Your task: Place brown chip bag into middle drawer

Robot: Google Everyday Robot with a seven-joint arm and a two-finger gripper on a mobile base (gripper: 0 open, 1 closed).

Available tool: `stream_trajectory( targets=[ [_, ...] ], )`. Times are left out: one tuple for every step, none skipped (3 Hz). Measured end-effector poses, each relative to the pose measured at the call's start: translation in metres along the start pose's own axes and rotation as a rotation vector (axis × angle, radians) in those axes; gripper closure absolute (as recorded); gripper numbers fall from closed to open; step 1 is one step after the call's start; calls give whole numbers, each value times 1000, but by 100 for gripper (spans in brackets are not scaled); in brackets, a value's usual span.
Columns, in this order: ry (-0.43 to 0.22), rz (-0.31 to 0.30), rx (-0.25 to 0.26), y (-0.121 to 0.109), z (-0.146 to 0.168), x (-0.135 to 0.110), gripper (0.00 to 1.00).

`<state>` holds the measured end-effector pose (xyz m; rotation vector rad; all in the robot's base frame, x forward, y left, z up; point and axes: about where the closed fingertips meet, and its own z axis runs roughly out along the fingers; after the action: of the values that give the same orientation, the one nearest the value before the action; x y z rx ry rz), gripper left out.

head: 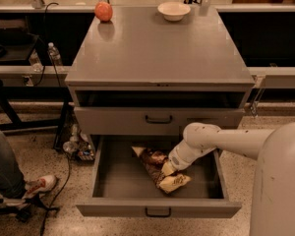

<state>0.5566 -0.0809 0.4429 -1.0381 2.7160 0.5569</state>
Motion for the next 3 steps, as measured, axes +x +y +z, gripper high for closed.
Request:
stream_trajectory(
  targets=[
    [-13,9,3,-4,-7,4,13],
    [-33,30,23,-12,-21,10,0],
    [-67,82,62,-36,-45,22,0]
  ],
)
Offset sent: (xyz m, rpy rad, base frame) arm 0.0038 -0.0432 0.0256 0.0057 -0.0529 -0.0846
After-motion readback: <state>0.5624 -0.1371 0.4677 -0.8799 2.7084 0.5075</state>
